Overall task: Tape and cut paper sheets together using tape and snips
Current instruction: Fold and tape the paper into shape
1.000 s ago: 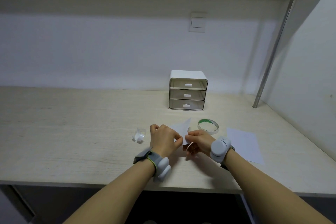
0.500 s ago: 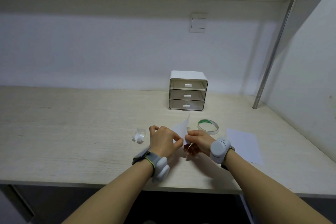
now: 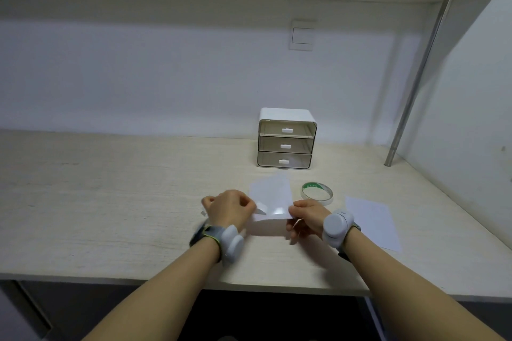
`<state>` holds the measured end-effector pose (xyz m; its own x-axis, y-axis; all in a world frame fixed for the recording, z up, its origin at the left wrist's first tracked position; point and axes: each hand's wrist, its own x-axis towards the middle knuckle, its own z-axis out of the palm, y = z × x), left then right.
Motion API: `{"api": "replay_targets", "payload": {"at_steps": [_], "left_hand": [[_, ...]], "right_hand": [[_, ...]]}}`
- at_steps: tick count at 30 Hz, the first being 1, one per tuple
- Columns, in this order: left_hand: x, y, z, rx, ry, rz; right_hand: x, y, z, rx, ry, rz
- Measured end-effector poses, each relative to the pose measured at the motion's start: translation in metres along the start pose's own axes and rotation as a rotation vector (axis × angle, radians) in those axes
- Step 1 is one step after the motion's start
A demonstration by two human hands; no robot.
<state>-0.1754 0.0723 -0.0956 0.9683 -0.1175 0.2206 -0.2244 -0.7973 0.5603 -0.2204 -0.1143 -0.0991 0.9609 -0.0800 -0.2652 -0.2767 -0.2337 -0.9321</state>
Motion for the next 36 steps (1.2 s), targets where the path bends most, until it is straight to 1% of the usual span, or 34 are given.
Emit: {"api": "replay_targets", "payload": {"at_steps": [2, 4, 7, 10, 14, 16, 20, 21, 24, 27, 29, 33, 36], "left_hand": [[0.006, -0.023, -0.01, -0.043, 0.036, -0.132], [0.011, -0.047, -0.02, -0.037, 0.066, -0.227], [0.014, -0.077, -0.033, 0.004, 0.096, -0.299], [0.015, -0.092, -0.042, 0.073, 0.11, -0.34], [0.02, -0.098, -0.044, 0.11, 0.107, -0.352], [0.021, -0.096, -0.045, 0.117, 0.123, -0.353], [0.023, -0.082, -0.045, 0.094, 0.219, -0.289], [0.023, -0.078, -0.043, 0.077, 0.258, -0.259], [0.024, -0.061, -0.036, 0.06, 0.306, -0.146], [0.022, -0.045, -0.026, 0.045, 0.27, -0.048], [0.021, -0.033, -0.017, 0.02, 0.214, 0.014], [0.018, -0.008, 0.003, 0.021, -0.046, 0.131], [0.015, 0.006, 0.025, 0.035, -0.226, 0.169]], "right_hand": [[-0.001, 0.004, -0.005, -0.019, 0.015, 0.041], [-0.001, 0.008, -0.007, -0.059, 0.006, 0.074], [0.0, 0.008, -0.006, -0.103, -0.013, 0.109], [0.0, 0.002, 0.0, -0.161, -0.018, 0.155], [0.006, -0.003, 0.003, -0.285, 0.074, 0.212], [0.011, -0.002, -0.003, -0.425, 0.168, 0.178], [0.009, 0.0, -0.021, -0.572, 0.369, 0.093], [0.006, -0.001, -0.025, -0.639, 0.381, 0.097], [0.005, 0.001, -0.032, -0.839, 0.317, 0.138], [0.007, 0.006, -0.034, -0.863, 0.306, 0.14], [0.008, 0.008, -0.036, -0.867, 0.3, 0.131], [0.012, 0.01, -0.037, -0.851, 0.24, 0.091], [0.012, 0.013, -0.039, -0.809, 0.191, 0.058]]}}
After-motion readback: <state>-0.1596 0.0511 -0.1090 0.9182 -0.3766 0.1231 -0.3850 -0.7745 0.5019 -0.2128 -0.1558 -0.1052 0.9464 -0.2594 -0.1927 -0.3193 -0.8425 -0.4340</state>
